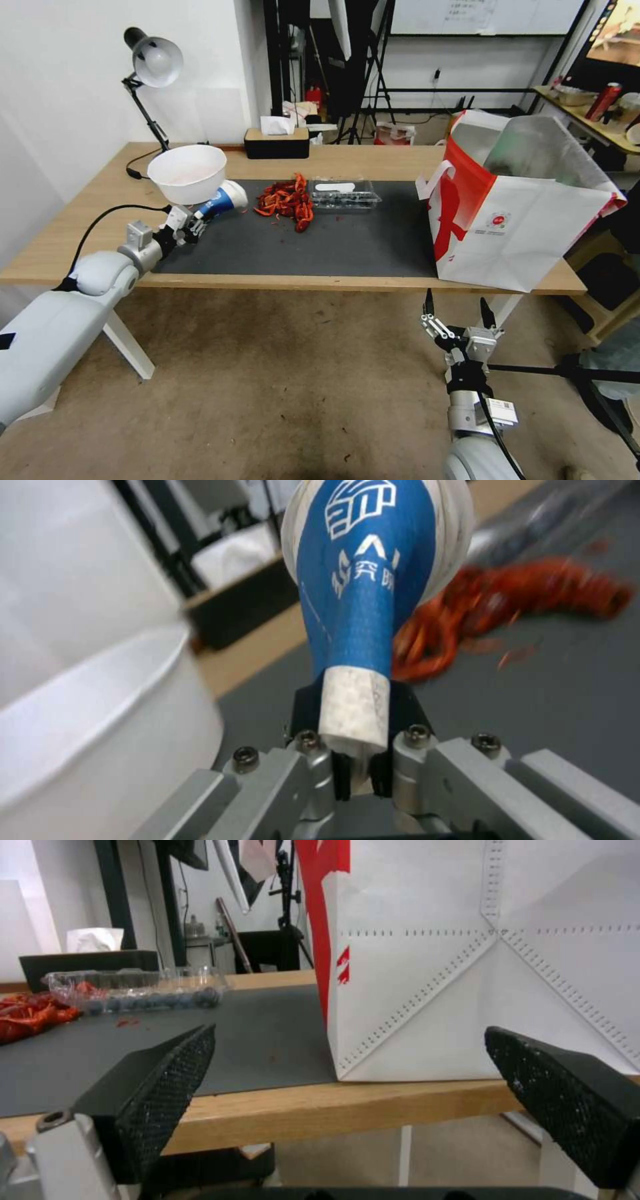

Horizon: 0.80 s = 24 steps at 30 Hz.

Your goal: Pick up the trash from the table and place it into the takeout bag.

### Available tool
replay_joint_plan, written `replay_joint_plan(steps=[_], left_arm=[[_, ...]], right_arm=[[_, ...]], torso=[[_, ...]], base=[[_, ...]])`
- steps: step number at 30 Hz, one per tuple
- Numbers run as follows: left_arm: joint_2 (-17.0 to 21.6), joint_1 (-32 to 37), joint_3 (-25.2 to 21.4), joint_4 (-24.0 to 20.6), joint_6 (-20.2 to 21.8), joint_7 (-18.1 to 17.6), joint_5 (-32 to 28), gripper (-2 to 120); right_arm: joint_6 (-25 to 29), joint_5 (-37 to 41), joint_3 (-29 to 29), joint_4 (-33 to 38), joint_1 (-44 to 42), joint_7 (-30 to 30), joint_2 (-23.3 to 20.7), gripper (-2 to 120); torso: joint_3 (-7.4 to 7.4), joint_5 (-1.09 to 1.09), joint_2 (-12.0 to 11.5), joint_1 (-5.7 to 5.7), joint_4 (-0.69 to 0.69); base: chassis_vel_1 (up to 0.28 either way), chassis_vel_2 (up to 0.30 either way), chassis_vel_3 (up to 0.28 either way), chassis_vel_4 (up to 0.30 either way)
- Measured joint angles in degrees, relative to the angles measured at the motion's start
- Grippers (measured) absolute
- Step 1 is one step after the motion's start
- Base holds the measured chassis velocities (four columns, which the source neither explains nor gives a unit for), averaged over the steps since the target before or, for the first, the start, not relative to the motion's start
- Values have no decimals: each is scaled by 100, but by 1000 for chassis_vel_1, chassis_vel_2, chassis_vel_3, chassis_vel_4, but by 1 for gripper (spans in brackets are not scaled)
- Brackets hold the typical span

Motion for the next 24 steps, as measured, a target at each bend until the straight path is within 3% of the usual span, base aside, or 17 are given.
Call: replay_joint_plan(steps=[7,14,19,24], left_arm=[[-20,-242,201,-518,-31,94,-239,4],[-130,-947,862,-1049,146,84,-714,4],[-263,-1732,1462,-1219,299,-12,-1143,4],[-595,-2863,2496,-1197,427,-173,-1533,4]], right_arm=[[3,-12,-1,10,-10,0,7,100],[6,-12,12,12,-17,2,15,100],[8,-17,13,12,-15,3,35,100],[15,-33,16,5,-16,5,66,100]], torso=[[0,2,0,0,-1],[0,1,0,0,-1],[0,1,0,0,-1],[0,4,0,1,-2]], base=[[0,0,0,0],[0,0,0,0],[0,0,0,0],[0,0,0,0]])
